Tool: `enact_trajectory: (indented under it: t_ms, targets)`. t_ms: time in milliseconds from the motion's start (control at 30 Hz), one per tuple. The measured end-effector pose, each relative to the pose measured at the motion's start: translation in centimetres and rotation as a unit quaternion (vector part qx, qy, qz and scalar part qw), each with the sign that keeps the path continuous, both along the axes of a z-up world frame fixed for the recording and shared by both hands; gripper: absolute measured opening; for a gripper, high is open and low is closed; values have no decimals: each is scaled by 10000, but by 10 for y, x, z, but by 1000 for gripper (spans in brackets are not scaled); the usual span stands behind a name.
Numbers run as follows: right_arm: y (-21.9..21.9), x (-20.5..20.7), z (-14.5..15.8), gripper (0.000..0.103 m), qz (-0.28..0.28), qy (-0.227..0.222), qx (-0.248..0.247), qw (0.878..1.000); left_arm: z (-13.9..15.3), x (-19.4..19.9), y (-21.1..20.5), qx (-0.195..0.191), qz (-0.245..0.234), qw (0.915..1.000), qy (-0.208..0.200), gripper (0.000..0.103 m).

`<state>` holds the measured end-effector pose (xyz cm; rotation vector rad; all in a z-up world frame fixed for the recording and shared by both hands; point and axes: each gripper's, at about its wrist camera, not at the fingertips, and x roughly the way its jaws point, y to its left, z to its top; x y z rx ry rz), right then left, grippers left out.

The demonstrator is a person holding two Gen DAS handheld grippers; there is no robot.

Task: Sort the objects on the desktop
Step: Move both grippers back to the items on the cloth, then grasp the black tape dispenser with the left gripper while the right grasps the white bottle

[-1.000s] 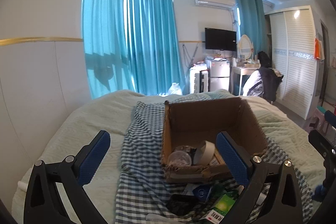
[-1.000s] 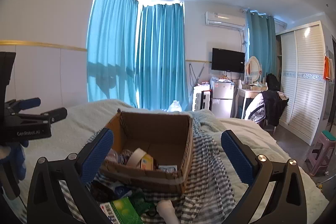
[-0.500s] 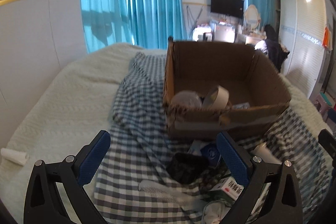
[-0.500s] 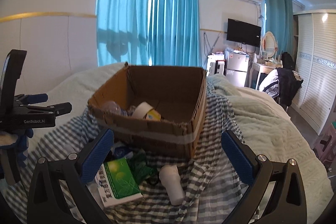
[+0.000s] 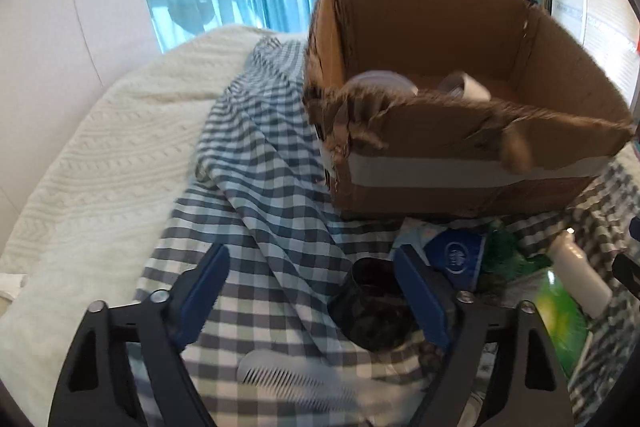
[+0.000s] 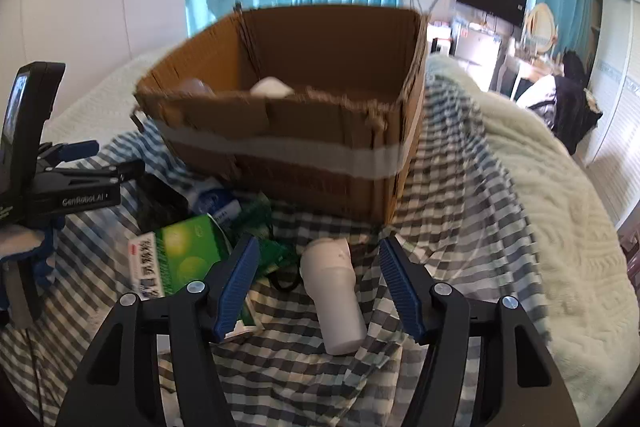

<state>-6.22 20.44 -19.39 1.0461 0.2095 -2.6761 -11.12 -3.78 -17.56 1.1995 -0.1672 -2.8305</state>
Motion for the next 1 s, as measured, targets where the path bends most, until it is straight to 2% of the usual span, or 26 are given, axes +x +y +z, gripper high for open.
enact_trajectory:
  t_ms: [133, 433, 533, 700, 767, 800, 833, 867, 900, 933, 1000]
  targets:
    - [2, -13, -18, 63, -52, -294, 102, 9995, -18, -10, -1, 20, -3, 9998, -213, 74]
    - [1, -28, -52, 63, -118, -928, 513, 9943, -27, 14, -9, 263, -55, 9987, -427, 74]
    - [6, -30, -57, 63, -173, -1040, 470, 9933, -31, 24, -4, 180, -141, 9986, -480, 74]
    - [8, -29, -61, 61, -179, -1116, 531, 9922, -47, 27, 11, -227, -335, 9971, -647, 71]
    - [11, -29, -62, 61, -188, -1149, 495, 9920, -49, 23, 11, -196, -339, 9971, -649, 48]
    - [11, -29, -62, 61, -183, -1157, 487, 9919, -50, 20, 9, -109, -350, 9970, -681, 27]
    - [11, -29, -62, 60, -172, -1169, 490, 9918, -49, 19, 9, -16, -372, 9968, -703, 21]
    - [11, -29, -63, 54, -129, -1206, 477, 9915, -48, 19, 9, 6, -386, 9969, -681, 19]
    - [11, -29, -64, 46, -78, -1264, 451, 9909, -46, 21, 10, 10, -409, 9971, -639, 14]
    - [10, -28, -66, 32, -46, -1316, 490, 9901, -43, 24, 11, 20, -428, 9972, -606, 14]
    - [11, -25, -65, 32, -57, -1299, 499, 9903, -35, 30, 11, 73, -464, 9976, -511, 12]
